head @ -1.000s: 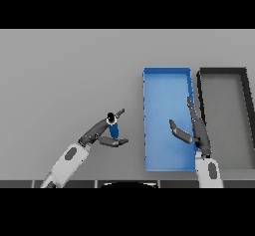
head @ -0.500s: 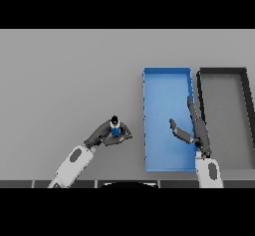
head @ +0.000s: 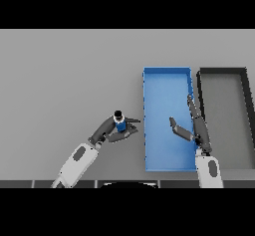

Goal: Pick up the blue pipe and place it into the blue bin.

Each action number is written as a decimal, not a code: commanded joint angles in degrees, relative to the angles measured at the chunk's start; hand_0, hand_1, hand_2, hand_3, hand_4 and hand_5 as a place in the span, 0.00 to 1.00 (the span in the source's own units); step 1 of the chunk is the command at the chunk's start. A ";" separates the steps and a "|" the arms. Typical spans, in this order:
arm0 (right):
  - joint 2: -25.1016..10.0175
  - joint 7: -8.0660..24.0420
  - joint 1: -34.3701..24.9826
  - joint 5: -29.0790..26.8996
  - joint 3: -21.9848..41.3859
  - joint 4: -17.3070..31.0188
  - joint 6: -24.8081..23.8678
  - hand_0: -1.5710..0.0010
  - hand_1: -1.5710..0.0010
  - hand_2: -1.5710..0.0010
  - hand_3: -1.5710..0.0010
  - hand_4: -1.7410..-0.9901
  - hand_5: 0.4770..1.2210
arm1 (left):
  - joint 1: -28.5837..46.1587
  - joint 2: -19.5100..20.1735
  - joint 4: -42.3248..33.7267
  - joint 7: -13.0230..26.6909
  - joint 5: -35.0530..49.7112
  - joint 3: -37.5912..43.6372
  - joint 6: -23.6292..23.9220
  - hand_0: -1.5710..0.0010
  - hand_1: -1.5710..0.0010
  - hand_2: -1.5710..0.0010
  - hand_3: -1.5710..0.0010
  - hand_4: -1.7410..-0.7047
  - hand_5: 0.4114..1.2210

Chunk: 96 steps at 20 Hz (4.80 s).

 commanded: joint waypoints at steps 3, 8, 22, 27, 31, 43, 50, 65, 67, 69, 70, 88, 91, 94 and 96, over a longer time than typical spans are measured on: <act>-0.24 -0.80 0.42 0.98 0.33 -0.17 -0.25 1.00 1.00 1.00 1.00 0.72 0.22 | -1.23 -0.84 -3.43 2.16 0.84 0.16 -0.99 0.02 0.01 0.01 0.01 0.27 0.99; -0.52 -0.64 -0.06 1.91 0.30 0.38 -0.79 1.00 1.00 1.00 1.00 0.77 0.22 | -2.89 -1.07 -7.71 5.27 0.60 -0.09 -3.39 0.01 0.00 0.00 0.00 0.26 1.00; 17.11 -7.13 31.48 13.06 11.98 -24.19 -16.42 1.00 0.99 0.96 1.00 0.72 0.22 | -1.73 -2.63 -8.47 6.73 -2.28 1.61 -6.45 0.00 0.00 0.00 0.00 0.26 1.00; 11.59 7.97 25.08 5.11 13.92 -29.28 -1.66 1.00 0.99 0.92 1.00 0.68 0.15 | -2.10 -4.27 -8.01 7.97 -3.26 1.93 -7.83 0.00 0.00 0.00 0.00 0.26 1.00; 8.38 18.62 14.54 3.20 14.29 -31.82 4.28 1.00 0.99 0.94 1.00 0.64 0.11 | -1.88 -4.47 -8.77 8.28 -4.36 2.49 -8.42 0.00 0.00 0.00 0.00 0.26 1.00; 9.52 35.74 -14.31 0.62 17.87 -25.53 12.05 1.00 1.00 0.97 1.00 0.67 0.10 | -2.18 -6.81 -7.00 7.57 -5.13 5.02 -11.64 0.00 0.00 0.00 0.00 0.27 1.00; 9.69 39.46 -24.38 -2.10 15.80 -20.92 14.50 0.98 0.96 0.93 0.99 0.73 0.04 | -1.25 -7.39 -8.38 8.53 -6.76 6.10 -12.98 0.00 0.00 0.00 0.00 0.26 1.00; 11.56 34.15 -28.22 -3.62 18.19 -15.71 13.29 0.06 0.06 0.06 0.11 0.06 0.80 | 0.16 -10.92 -7.70 11.55 -7.08 8.87 -16.90 0.00 0.00 0.00 0.09 0.02 1.00; 12.24 32.66 -28.37 -2.36 18.69 -15.67 13.40 0.04 0.04 0.04 0.07 0.04 0.87 | 0.34 -10.68 -8.77 11.86 -7.59 9.49 -16.82 0.00 0.00 0.00 0.09 0.01 1.00; 13.36 31.47 -26.94 -1.19 19.10 -16.24 13.00 0.02 0.02 0.02 0.04 0.03 0.92 | -0.42 -11.08 -8.51 12.07 -8.78 9.65 -16.95 0.00 0.00 0.00 0.09 0.01 1.00; 14.15 32.36 -27.52 -0.29 18.62 -15.79 12.90 0.02 0.02 0.02 0.04 0.02 0.93 | -0.24 -10.80 -8.73 12.33 -8.63 10.10 -17.02 0.00 0.00 0.00 0.09 0.01 1.00; 24.57 32.91 -24.84 8.59 14.55 -15.78 18.80 0.00 0.00 0.00 0.00 0.00 1.00 | 0.95 -9.71 -8.53 14.29 -14.65 11.41 -20.09 0.97 0.97 0.97 0.97 0.77 0.13; 27.64 35.66 -25.46 4.25 11.60 -18.33 20.50 0.00 0.00 0.00 0.00 0.00 1.00 | 1.03 -9.76 -8.07 14.42 -15.44 11.02 -19.77 0.98 0.98 0.99 0.99 0.79 0.09; 27.92 39.55 -27.75 1.27 8.57 -18.57 19.60 0.00 0.00 0.00 0.00 0.00 1.00 | 1.26 -9.76 -8.05 15.48 -15.23 11.18 -19.99 0.99 0.99 0.99 0.99 0.80 0.06; 27.98 39.55 -32.30 -2.03 5.24 -17.08 19.16 0.00 0.00 0.00 0.00 0.00 1.00 | 0.66 -10.26 -8.40 15.25 -14.98 11.18 -19.64 0.99 0.99 1.00 1.00 0.80 0.05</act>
